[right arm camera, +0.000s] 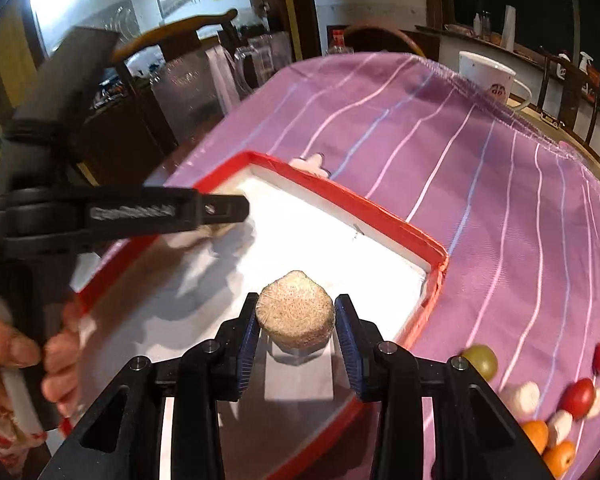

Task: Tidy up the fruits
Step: 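Carry the block and disc into the red-rimmed tray and open both tools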

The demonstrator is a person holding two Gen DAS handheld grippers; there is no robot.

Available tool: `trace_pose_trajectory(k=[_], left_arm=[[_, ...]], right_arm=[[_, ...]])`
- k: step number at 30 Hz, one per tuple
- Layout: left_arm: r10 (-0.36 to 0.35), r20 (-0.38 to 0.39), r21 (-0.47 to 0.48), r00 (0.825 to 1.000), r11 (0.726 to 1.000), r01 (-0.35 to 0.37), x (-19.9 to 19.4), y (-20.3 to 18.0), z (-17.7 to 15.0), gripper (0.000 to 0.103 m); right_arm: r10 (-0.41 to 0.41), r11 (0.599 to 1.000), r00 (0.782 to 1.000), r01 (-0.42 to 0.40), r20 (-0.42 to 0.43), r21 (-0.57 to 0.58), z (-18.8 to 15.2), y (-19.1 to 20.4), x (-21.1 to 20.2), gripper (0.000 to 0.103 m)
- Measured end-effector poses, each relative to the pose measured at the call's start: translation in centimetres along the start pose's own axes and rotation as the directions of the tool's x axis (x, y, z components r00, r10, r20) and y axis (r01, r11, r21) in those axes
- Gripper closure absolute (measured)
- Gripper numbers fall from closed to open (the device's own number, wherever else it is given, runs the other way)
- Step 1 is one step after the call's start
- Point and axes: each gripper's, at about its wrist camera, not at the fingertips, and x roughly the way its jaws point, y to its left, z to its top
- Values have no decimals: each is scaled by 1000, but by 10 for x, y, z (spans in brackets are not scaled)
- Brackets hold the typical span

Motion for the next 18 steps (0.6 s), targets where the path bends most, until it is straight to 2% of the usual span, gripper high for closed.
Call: trace_pose_trajectory(k=[3,4,9,11,14,18], left_arm=[[-20,9,-13,1000,1000,20,-2,2,1,47],[-28,15,-20,999,999,29,-4,4,1,42],[-47,52,-76,998,996,51,-20,9,-7,37],[-20,84,-84,996,996,27,-28,10,-17,32],[21,113,-93,993,996,-10,-33,8,-35,31],[45,57,-116,997,992,-38,-21,8,-55,32]], right_arm=[[2,999,1000,-2,4,35,2,-6,6,61],[7,999,1000,-7,1,46,4,-8,8,60],[-3,996,999,0,40,85,8,-14,0,46],[-8,995,997,0,73,102,7,-16,-14,44],[-19,992,990,1,142,126,-1,-20,-45,43],[-2,986,980,-31,200,162,-24,-25,-83,41]])
